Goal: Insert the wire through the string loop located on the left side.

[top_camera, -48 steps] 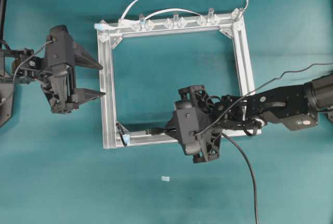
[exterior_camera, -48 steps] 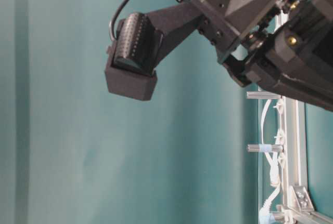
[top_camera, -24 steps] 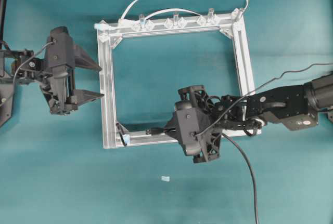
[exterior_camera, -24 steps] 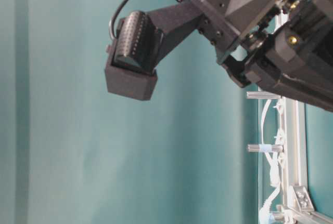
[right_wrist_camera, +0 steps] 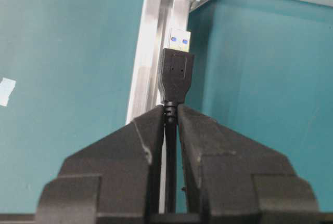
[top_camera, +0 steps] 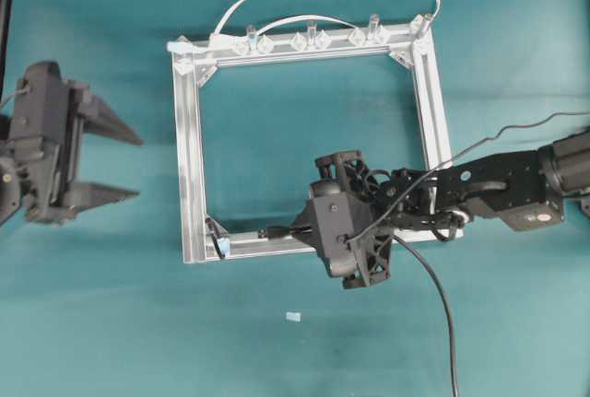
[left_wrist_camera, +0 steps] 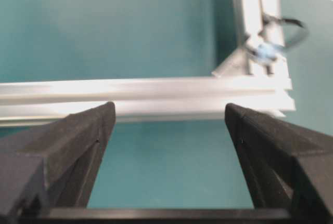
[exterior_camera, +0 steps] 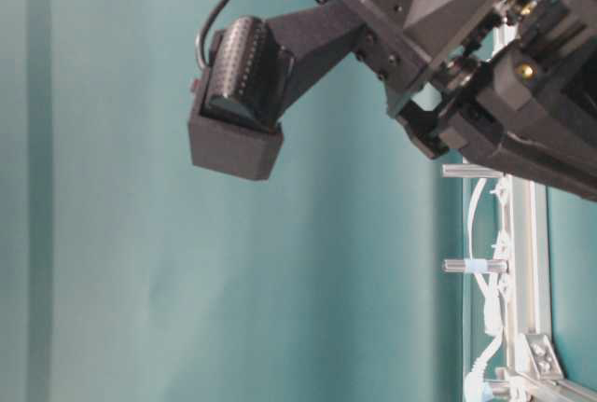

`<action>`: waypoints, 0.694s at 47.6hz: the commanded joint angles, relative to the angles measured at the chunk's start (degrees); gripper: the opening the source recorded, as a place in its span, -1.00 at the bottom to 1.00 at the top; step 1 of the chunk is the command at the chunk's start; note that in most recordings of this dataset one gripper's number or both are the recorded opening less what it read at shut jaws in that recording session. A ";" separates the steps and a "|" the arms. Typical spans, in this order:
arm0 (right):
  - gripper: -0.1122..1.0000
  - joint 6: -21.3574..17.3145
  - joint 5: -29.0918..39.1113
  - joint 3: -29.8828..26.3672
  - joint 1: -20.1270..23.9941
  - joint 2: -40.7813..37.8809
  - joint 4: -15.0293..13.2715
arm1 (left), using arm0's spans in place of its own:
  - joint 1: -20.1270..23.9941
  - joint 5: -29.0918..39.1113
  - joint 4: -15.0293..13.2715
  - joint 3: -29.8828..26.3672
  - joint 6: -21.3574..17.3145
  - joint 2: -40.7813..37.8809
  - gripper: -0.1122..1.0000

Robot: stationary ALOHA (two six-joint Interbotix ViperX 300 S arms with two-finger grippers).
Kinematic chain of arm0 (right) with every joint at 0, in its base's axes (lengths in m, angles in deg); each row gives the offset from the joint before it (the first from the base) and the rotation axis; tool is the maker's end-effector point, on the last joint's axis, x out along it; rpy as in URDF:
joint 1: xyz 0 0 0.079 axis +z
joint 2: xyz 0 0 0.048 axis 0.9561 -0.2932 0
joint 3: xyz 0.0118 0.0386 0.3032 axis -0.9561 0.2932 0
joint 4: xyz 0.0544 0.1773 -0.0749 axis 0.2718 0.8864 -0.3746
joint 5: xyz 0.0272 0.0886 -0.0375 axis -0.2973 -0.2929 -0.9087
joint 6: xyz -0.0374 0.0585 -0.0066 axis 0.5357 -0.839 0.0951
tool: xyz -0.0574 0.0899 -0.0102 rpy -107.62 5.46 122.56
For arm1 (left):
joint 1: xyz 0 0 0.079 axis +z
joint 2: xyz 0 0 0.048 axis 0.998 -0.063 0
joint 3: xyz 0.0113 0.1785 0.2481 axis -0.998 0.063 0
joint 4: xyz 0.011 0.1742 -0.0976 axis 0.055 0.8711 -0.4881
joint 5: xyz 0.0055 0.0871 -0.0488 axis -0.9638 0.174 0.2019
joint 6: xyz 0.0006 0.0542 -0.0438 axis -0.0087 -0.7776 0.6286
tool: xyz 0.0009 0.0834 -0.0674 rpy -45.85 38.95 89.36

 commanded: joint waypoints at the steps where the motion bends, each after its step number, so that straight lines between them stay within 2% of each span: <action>1: -0.62 0.09 -0.53 -1.05 -0.18 1.76 -0.26 | -3.43 3.25 -0.18 -0.79 0.62 0.53 0.80; 8: -0.62 0.09 -0.44 -1.05 -0.18 1.76 -0.26 | -6.94 4.57 -0.26 -0.97 2.29 -0.44 0.80; 17: -0.62 0.09 -0.44 -1.05 -0.18 1.76 -0.26 | -8.88 4.48 -0.18 -1.05 5.89 -2.64 0.80; 33: -0.62 0.09 -0.44 -0.97 -0.18 1.76 -0.26 | -9.23 2.90 -0.18 -1.41 5.89 -4.66 0.80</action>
